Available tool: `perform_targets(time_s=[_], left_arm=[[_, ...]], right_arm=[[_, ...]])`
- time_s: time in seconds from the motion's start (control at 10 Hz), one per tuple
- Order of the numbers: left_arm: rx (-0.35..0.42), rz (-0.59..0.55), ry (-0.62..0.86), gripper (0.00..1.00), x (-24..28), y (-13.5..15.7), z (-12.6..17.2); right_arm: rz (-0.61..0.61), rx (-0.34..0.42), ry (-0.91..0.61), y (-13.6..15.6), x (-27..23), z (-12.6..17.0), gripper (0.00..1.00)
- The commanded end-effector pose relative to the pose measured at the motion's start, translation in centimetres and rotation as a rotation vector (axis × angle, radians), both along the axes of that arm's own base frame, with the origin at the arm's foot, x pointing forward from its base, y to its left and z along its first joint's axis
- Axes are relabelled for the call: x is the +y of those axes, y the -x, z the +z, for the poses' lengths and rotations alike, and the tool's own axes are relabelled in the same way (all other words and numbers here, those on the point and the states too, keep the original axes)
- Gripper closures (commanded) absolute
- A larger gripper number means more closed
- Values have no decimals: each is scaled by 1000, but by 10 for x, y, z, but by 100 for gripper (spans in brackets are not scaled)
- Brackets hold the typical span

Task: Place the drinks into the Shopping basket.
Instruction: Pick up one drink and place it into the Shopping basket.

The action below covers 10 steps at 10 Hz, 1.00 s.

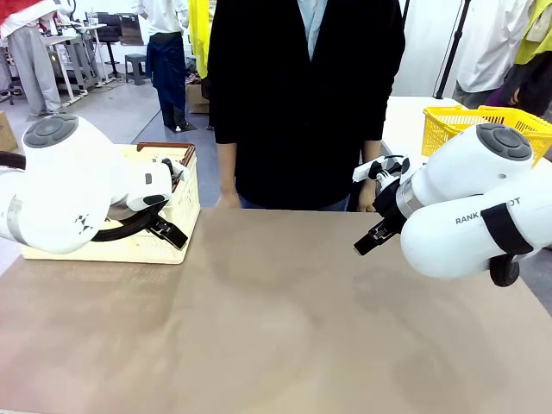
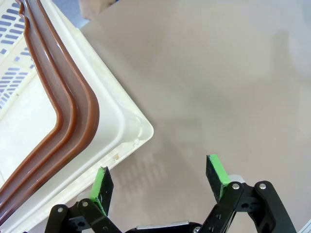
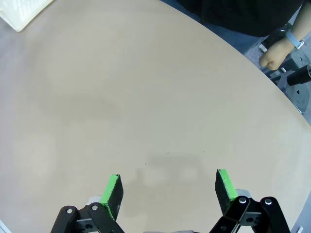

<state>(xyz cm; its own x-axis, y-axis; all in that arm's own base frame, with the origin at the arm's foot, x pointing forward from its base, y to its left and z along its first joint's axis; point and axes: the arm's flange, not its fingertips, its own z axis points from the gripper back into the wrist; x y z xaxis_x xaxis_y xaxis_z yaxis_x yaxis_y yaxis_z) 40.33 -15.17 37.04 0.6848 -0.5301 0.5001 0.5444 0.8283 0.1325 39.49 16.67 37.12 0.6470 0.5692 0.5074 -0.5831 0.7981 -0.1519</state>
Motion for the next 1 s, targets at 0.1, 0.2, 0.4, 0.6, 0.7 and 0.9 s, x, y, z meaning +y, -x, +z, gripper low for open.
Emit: perform_targets(time_s=[0.1, 0.2, 0.4, 0.6, 0.7, 0.9], left_arm=[[0, 0, 0, 0, 0, 0, 0], [0, 0, 0, 0, 0, 0, 0], [619, -160, 60, 0, 5, 25, 14], [826, -171, 371, 0, 17, 53, 53], [870, -258, 585, 0, 46, 62, 78], [687, -288, 1059, 0, 157, 85, 128]], right_arm=[[0, 0, -1, 0, 0, 0, 0], [0, 0, 0, 0, 0, 0, 0], [52, 471, -289, 24, -21, 16, 0], [-24, 710, -625, 47, -50, 53, 0], [105, 737, -829, 63, -81, 75, 0], [81, 571, -1093, 102, -162, 104, 0]])
